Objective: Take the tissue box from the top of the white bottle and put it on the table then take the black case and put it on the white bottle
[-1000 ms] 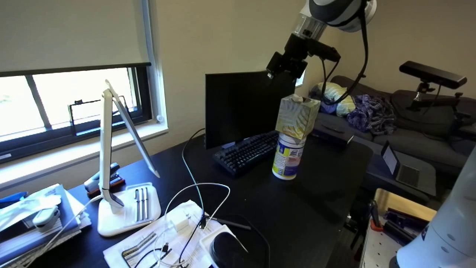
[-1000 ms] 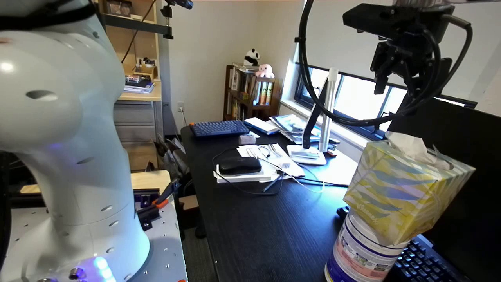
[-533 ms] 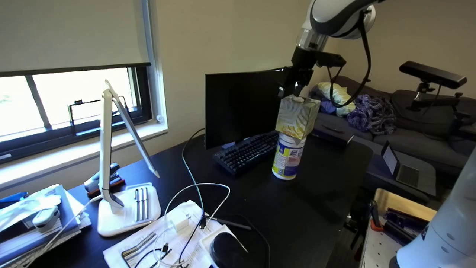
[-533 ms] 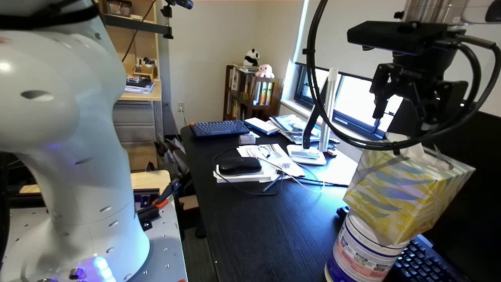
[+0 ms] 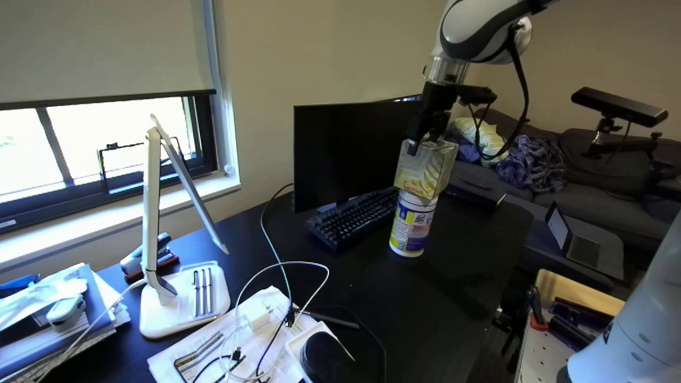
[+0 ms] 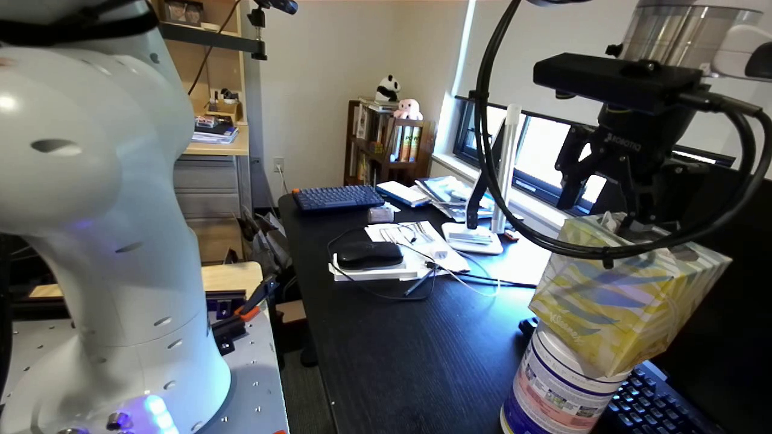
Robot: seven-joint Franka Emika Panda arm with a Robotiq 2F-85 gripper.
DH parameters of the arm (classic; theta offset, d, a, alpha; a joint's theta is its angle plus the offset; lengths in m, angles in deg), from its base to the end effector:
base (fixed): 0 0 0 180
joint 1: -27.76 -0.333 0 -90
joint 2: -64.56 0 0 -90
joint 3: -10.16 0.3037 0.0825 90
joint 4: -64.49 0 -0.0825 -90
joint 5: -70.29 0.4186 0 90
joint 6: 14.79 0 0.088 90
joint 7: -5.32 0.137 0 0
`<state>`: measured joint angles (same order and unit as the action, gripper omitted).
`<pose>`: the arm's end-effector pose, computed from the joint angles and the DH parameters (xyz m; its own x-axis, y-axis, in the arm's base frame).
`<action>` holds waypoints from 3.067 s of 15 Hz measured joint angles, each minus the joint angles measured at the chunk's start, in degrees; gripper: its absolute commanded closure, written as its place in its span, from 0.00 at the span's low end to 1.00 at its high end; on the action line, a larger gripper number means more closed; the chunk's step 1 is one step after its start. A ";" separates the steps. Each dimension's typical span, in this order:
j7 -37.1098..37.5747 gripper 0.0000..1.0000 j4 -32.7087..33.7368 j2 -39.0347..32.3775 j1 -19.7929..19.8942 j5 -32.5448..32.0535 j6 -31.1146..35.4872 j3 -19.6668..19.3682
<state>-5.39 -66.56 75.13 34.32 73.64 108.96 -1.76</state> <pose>0.4982 -0.1621 0.3719 0.9839 -0.1658 0.0665 -0.1606 -0.9840 -0.0770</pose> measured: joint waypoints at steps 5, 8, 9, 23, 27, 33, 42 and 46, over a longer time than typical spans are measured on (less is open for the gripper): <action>-0.05 0.74 0.08 -0.37 0.06 0.00 0.00 -0.03; -0.05 0.94 0.38 -0.37 0.12 0.00 0.00 -0.06; -0.05 0.95 0.60 -0.37 0.13 0.00 -0.01 -0.06; -0.02 0.95 1.15 5.70 -3.37 3.89 -3.19 3.14; 0.95 0.95 -2.94 5.35 -5.39 5.79 -2.79 5.46; 5.02 0.90 -7.45 0.85 -5.44 5.78 0.92 6.80; 6.76 0.95 -7.65 -1.38 -4.33 4.53 7.24 6.26; 5.11 0.95 -11.08 -2.34 -5.10 1.92 14.92 7.64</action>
<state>-0.28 -77.64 72.79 29.22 75.56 123.88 5.88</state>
